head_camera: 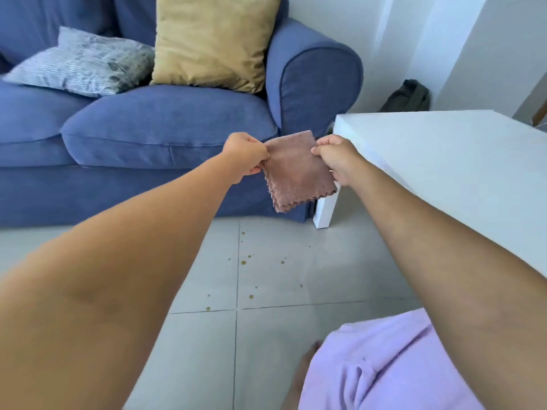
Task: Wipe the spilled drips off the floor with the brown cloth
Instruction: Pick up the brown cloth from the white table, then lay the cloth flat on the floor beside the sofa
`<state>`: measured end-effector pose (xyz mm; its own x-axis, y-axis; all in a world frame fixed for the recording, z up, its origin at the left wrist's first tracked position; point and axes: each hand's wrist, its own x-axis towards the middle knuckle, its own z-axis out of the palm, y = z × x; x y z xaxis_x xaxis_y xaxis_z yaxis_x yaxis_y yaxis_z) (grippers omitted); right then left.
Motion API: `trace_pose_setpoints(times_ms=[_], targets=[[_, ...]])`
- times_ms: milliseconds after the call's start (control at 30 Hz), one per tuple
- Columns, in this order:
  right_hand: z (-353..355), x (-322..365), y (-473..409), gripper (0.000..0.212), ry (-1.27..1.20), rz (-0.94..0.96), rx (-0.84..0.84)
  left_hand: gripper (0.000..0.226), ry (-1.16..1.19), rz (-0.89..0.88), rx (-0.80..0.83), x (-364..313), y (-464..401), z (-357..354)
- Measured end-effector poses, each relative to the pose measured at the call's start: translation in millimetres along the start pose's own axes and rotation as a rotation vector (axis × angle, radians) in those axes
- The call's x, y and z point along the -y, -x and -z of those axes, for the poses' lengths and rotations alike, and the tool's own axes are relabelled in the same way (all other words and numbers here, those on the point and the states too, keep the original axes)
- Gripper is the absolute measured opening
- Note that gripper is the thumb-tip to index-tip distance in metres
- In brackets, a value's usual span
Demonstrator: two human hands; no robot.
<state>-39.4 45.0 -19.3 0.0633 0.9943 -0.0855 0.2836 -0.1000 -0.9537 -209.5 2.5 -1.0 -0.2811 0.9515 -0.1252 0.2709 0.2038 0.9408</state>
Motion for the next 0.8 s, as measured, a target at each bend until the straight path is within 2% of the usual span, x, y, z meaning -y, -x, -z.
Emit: trace_pose_setpoints(times_ms=[267, 467, 633, 733, 800], targets=[[-162, -82, 1, 0.017, 0.070, -0.184, 0.317, 0.026, -0.055, 0.332, -0.115, 160, -14, 82], [-248, -174, 15, 0.021, 0.158, -0.379, 0.446, 0.019, -0.097, 0.558, -0.105, 277, -13, 102], [-296, -250, 20, 0.022, 0.211, -0.529, 0.476, 0.019, -0.092, 0.695, -0.078, 359, -16, 100], [-312, -285, 22, 0.023, 0.190, -0.588, 0.423, 0.021, -0.102, 0.720, -0.114, 398, -23, 93], [-319, -298, 23, 0.014, 0.197, -0.566, 0.367, 0.012, -0.141, 0.696, -0.148, 417, -32, 91]])
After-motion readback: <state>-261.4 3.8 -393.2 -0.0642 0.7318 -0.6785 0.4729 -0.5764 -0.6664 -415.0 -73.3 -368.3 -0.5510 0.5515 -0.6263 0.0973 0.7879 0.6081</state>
